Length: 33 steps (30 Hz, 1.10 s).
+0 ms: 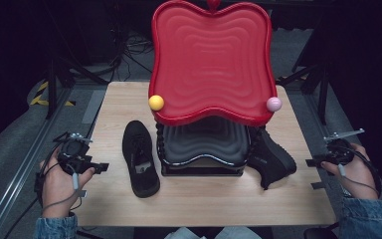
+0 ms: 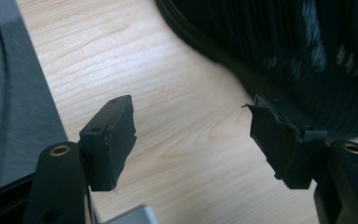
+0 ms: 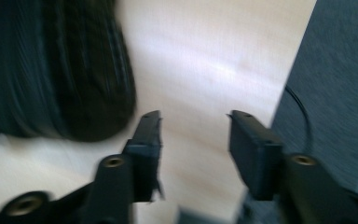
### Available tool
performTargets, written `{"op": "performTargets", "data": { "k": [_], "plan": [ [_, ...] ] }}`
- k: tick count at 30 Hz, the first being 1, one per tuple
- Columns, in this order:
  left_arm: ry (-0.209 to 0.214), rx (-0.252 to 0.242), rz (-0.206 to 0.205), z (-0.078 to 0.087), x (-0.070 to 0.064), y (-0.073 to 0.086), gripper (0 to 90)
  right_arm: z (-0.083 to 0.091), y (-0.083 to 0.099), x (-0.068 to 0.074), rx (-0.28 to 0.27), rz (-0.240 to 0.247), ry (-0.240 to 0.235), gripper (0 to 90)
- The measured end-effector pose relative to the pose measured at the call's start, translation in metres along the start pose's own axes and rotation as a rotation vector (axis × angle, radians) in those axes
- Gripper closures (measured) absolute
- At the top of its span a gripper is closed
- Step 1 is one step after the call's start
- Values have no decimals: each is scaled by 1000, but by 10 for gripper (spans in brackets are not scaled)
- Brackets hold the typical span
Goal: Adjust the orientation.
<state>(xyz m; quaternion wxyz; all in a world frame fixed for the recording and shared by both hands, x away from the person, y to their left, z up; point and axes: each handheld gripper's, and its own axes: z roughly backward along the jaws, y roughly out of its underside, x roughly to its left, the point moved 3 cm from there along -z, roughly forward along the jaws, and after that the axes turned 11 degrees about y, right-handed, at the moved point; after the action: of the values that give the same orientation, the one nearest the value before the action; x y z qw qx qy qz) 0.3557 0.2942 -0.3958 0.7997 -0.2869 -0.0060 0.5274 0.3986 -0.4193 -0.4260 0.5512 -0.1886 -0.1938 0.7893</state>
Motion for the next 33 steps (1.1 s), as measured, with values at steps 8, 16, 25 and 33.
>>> {"op": "performTargets", "data": {
  "k": [8,16,25,33],
  "plan": [
    [24,14,-45,4,-11,-7,404,-6,2,1,-7,96,31,523],
    [12,4,-118,9,-25,-16,405,1,4,-2,1,80,70,529],
    [54,40,-232,15,-65,-29,412,1,8,7,-28,87,68,509],
    [126,59,-298,17,-98,-33,427,-1,9,9,-39,99,51,502]
  ]
}}
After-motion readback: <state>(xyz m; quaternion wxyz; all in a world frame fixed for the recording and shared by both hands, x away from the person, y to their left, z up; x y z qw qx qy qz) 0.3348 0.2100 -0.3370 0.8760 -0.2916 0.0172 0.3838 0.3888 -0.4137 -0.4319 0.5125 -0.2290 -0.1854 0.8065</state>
